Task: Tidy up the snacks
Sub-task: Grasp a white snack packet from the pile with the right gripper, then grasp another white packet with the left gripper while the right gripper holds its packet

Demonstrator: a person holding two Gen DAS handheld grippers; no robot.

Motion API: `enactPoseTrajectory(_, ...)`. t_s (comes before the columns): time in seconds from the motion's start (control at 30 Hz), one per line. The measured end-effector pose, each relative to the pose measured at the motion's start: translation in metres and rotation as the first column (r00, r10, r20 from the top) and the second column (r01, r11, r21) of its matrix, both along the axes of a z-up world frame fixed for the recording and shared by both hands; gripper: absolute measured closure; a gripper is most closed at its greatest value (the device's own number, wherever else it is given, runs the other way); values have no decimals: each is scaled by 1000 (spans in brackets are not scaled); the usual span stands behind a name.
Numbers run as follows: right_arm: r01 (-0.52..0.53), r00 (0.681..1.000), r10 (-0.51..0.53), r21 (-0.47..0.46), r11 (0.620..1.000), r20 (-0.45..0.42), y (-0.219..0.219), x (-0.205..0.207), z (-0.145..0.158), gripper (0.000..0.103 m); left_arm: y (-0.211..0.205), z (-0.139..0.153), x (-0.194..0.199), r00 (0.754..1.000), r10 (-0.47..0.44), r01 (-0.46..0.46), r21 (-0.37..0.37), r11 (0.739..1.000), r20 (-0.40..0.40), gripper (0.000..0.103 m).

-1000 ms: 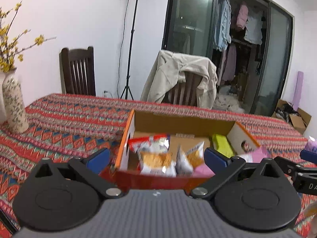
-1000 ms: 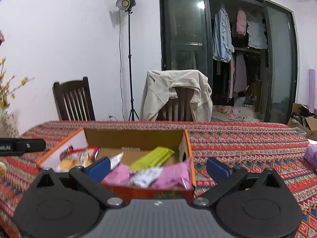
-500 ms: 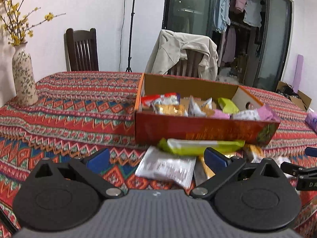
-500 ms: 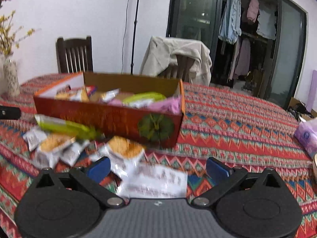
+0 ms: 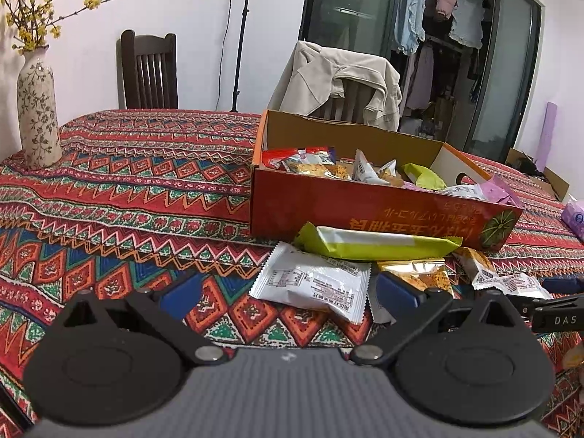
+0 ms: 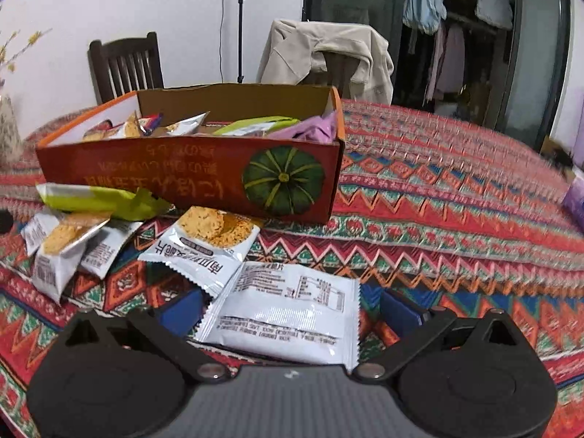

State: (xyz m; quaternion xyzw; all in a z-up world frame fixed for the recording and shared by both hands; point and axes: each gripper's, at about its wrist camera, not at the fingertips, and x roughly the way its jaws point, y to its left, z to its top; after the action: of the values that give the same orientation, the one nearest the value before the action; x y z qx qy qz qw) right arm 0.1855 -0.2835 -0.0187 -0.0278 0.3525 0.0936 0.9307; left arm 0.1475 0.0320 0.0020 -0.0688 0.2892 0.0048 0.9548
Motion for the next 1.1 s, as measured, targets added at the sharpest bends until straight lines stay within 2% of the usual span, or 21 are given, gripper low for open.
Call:
enactPoseTrajectory(0.23, 4, 1000, -5, 18, 1000, 10, -4, -3, -3, 0, 4, -2, 1, 1000, 9, -9, -23, 1000, -5, 0)
enactPoseTrajectory(0.27, 2, 1000, -2, 22, 1000, 11, -4, -3, -3, 3, 5, -2, 1, 1000, 15, -16, -26, 1000, -5, 0)
enactPoseTrajectory(0.43, -5, 999, 4, 38, 999, 39, -5, -11, 1, 30, 12, -2, 1, 999, 42, -43, -52, 998, -15, 0)
enactPoseTrajectory(0.47, -3, 999, 1, 41, 999, 46, -6, -13, 2, 42, 12, -2, 1, 999, 44, -45, -53, 998, -15, 0)
enactPoseTrajectory(0.63, 0, 997, -5, 69, 998, 74, -10, -19, 6, 58, 11, -2, 1, 999, 49, -49, -44, 998, -10, 0)
enactPoseTrajectory(0.67, -1, 996, -5, 68, 998, 84, -9, -20, 7, 71, 11, -2, 1, 999, 50, -50, -42, 998, -10, 0)
enactPoseTrajectory(0.73, -1, 995, -6, 69, 998, 99, -10, -23, 8, 76, 11, -2, 1, 999, 51, -52, -38, 998, -11, 0)
enactPoseTrajectory(0.77, -1, 994, -7, 71, 997, 106, -10, -24, 9, 88, 10, -2, 1, 999, 52, -53, -34, 998, -12, 0)
enactPoseTrajectory(0.9, 6, 987, -19, 81, 997, 157, -12, -31, 14, 92, 7, -3, 2, 998, 56, -57, -16, 998, -16, 0)
enactPoseTrajectory(1.1, 21, 973, -43, 97, 995, 226, -18, -41, 22, 92, 0, 0, 4, 998, 57, -56, 33, 998, -28, 0)
